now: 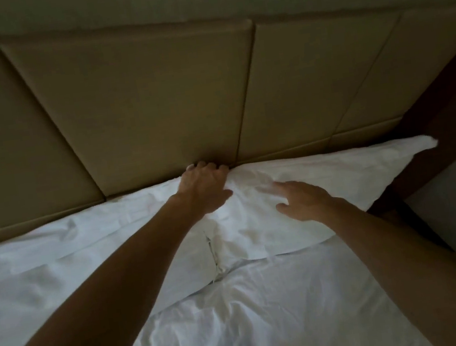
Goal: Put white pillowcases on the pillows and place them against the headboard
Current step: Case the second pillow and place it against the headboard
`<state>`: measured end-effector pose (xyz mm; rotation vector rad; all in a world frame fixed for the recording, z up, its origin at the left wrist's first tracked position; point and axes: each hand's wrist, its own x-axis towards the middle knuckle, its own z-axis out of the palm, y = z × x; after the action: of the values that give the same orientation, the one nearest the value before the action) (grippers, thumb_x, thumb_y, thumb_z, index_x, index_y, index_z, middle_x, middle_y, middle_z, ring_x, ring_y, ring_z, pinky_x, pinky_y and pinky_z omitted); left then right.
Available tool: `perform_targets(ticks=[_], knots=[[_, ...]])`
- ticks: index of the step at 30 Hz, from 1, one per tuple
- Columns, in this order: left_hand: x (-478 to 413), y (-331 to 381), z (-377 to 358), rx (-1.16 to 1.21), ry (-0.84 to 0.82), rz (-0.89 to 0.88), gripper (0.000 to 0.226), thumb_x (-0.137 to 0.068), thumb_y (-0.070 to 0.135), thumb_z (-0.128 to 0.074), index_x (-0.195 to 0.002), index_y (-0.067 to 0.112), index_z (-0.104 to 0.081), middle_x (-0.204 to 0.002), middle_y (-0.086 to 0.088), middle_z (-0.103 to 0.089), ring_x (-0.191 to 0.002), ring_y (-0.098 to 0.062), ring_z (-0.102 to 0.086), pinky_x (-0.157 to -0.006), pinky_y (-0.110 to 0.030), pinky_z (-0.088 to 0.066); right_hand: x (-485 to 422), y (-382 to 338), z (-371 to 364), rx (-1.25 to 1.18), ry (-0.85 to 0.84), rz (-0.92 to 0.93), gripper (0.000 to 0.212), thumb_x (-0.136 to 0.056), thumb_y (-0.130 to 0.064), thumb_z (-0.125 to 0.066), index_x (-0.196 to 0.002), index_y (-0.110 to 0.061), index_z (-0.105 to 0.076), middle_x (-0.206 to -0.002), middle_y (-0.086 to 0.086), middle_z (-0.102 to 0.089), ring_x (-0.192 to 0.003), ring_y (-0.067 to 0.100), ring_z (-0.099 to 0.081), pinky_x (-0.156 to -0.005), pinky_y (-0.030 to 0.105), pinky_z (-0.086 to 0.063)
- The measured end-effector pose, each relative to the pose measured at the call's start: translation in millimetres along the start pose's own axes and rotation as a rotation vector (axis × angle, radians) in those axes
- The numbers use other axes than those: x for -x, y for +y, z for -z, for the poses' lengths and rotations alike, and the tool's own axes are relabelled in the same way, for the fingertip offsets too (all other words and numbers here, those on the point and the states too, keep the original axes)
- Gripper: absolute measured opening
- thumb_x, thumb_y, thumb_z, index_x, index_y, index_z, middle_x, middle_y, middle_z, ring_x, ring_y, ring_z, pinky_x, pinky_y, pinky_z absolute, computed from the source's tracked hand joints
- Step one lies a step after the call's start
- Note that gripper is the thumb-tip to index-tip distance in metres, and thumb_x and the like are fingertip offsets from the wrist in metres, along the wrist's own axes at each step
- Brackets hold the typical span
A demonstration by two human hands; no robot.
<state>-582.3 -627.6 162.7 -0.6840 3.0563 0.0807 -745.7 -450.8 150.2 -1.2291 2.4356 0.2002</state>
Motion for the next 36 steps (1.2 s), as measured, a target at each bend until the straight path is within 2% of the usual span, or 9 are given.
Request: perform_targets(ticks=[3,8,11,15,20,24,29,33,36], knots=[[19.3,-19.6,10.5,0.052,0.027,-0.072,0.045,-0.094,0.047,-0.053,-0.128,0.018,-0.053,-0.12,-0.008,-0.061,-0.112,-0.027,-0.055,-0.092,-0.041,-0.046,5.9,-21.0,31.7,0.113,0.011,-0.072,0.052,-0.096,-0.046,-0.047,-0.145,-0.032,-0.042,-0.145,0.0,-0.049,-0.128,0.024,-0.049,-0.101,0.041,-0.045],[51.4,-58.6,24.4,0.013,0.02,-0.205,0.046,-0.094,0.045,-0.052,-0.131,0.017,-0.052,-0.127,-0.01,-0.058,-0.118,-0.03,-0.052,-0.105,-0.045,-0.037,31.4,-73.2,47.3,0.055,0.0,-0.207,0.054,-0.096,-0.05,-0.046,-0.147,-0.032,-0.04,-0.15,0.0,-0.043,-0.134,0.024,-0.043,-0.107,0.039,-0.04],[59.9,-69.4,29.6,-0.009,-0.007,-0.317,0.051,-0.094,0.046,-0.051,-0.137,0.019,-0.048,-0.138,-0.011,-0.051,-0.127,-0.032,-0.047,-0.114,-0.049,-0.029,58.2,-97.4,28.9,-0.067,-0.039,-0.252,0.055,-0.097,-0.05,-0.048,-0.147,-0.031,-0.039,-0.148,0.001,-0.045,-0.132,0.024,-0.045,-0.106,0.039,-0.041],[68.7,-59.0,21.9,-0.045,-0.078,-0.472,0.058,-0.094,0.048,-0.049,-0.145,0.021,-0.04,-0.148,-0.013,-0.044,-0.136,-0.032,-0.039,-0.117,-0.048,-0.023,94.1,-105.5,-9.4,-0.216,-0.082,-0.341,0.059,-0.096,-0.051,-0.047,-0.149,-0.029,-0.035,-0.155,0.0,-0.036,-0.139,0.025,-0.038,-0.112,0.041,-0.035],[71.9,-10.7,5.6,-0.16,-0.229,-0.667,0.061,-0.095,0.052,-0.047,-0.148,0.022,-0.036,-0.15,-0.012,-0.041,-0.137,-0.032,-0.038,-0.117,-0.047,-0.024,163.3,-89.6,-58.1,-0.426,-0.033,-0.508,0.06,-0.097,-0.051,-0.048,-0.15,-0.025,-0.035,-0.155,0.003,-0.037,-0.141,0.027,-0.035,-0.114,0.043,-0.032],[82.5,57.2,-7.4,-0.263,-0.316,-0.844,0.059,-0.093,0.052,-0.049,-0.142,0.019,-0.043,-0.135,-0.013,-0.054,-0.123,-0.031,-0.052,-0.105,-0.042,-0.038,242.3,-65.6,-99.3,-0.525,-0.008,-0.69,0.059,-0.098,-0.05,-0.048,-0.15,-0.026,-0.034,-0.155,0.004,-0.037,-0.14,0.027,-0.037,-0.114,0.044,-0.032],[133.8,147.3,-27.6,-0.332,-0.377,-1.039,0.059,-0.094,0.054,-0.045,-0.144,0.023,-0.042,-0.137,-0.009,-0.053,-0.125,-0.028,-0.051,-0.111,-0.044,-0.031,354.8,-53.9,-152.5,-0.554,0.06,-0.932,0.06,-0.098,-0.045,-0.049,-0.151,-0.024,-0.032,-0.154,0.003,-0.039,-0.139,0.024,-0.039,-0.109,0.043,-0.037],[193.7,187.2,-49.6,-0.351,-0.437,-1.127,0.059,-0.094,0.054,-0.045,-0.146,0.024,-0.04,-0.138,-0.008,-0.053,-0.124,-0.028,-0.052,-0.11,-0.043,-0.031,435.2,-65.3,-211.7,-0.644,0.011,-1.039,0.06,-0.097,-0.045,-0.049,-0.151,-0.024,-0.033,-0.153,0.005,-0.041,-0.139,0.025,-0.039,-0.11,0.045,-0.037],[244.2,202.3,-65.1,-0.369,-0.461,-1.13,0.059,-0.096,0.053,-0.044,-0.146,0.024,-0.04,-0.139,-0.009,-0.053,-0.124,-0.028,-0.052,-0.109,-0.042,-0.033,491.9,-85.5,-264.6,-0.707,-0.018,-1.059,0.06,-0.099,-0.044,-0.049,-0.151,-0.021,-0.032,-0.156,0.005,-0.036,-0.143,0.026,-0.034,-0.114,0.044,-0.032]])
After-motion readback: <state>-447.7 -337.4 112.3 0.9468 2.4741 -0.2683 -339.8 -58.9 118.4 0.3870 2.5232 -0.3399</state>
